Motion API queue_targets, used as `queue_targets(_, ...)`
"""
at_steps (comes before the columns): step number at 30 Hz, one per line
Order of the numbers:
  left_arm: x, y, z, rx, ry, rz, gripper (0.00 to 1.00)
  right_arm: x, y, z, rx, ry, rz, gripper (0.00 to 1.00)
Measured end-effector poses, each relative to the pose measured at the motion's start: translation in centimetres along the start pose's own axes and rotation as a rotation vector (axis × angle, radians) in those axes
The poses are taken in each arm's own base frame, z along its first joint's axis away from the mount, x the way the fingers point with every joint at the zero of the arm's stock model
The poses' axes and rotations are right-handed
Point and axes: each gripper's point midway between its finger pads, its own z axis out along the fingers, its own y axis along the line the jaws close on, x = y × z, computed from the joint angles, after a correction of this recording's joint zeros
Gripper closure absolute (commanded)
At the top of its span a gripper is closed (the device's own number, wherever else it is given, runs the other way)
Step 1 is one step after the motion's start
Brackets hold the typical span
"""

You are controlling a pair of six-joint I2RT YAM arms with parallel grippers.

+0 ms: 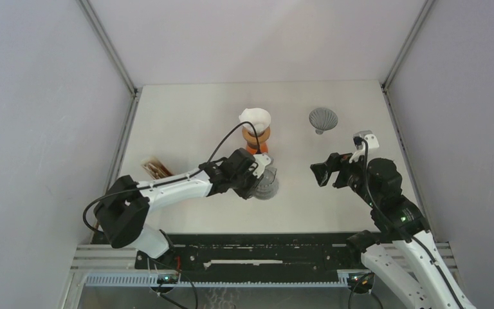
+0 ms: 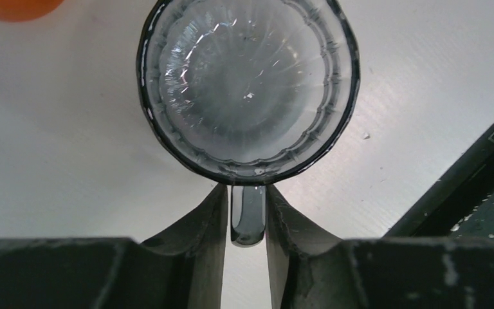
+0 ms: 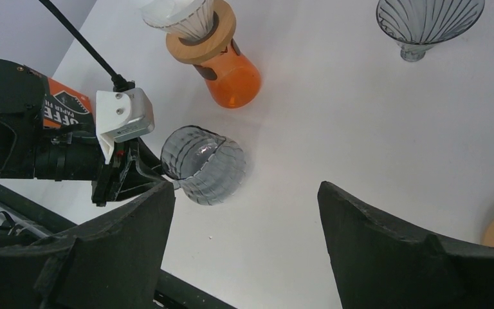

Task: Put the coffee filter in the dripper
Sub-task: Place the coffee server at the center of the board.

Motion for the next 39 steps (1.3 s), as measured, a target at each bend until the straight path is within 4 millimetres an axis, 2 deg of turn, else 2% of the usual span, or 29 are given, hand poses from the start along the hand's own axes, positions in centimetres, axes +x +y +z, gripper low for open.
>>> queue_targets(7,0.2,1.0,-0.3,-0.049,0.005,0.023,0.37,0.5,0.1,0.4,-0.006,0.028,0.002,0.09)
queue_targets(15,-1.1,3.0,-1.8,-0.175,-0.055,0.006,0.34,1.7,-0.1,0.8,0.002,0.089,0.006,0.09)
queue_targets(19,-0.7,4.0,-2.5,-0.238,-0.067,-0.014,0.29,2.1,-0.3,0.7,0.008,0.110,0.008,0.09)
queue_targets(25,-0.5,4.2,-4.1,-0.258,-0.113,-0.053,0.24,2.5,-0.7,0.7,0.034,0.137,0.009,0.08)
queue_targets(29,-1.0,4.2,-6.2,-0.267,-0.175,-0.095,0.18,2.5,-1.3,1.0,0.071,0.154,0.010,0.07)
queue_targets(33,-1.8,4.7,-9.5,-0.305,-0.262,-0.178,0.08,3.3,-2.2,1.4,0.123,0.202,0.010,0.06)
queue_targets(35,-1.7,5.2,-11.3,-0.331,-0.295,-0.220,0.00,4.0,-2.8,1.7,0.154,0.237,0.010,0.05)
queue_targets(39,-0.9,7.3,-14.9,-0.409,-0.349,-0.310,0.00,5.0,-4.1,2.2,0.219,0.289,0.015,0.02)
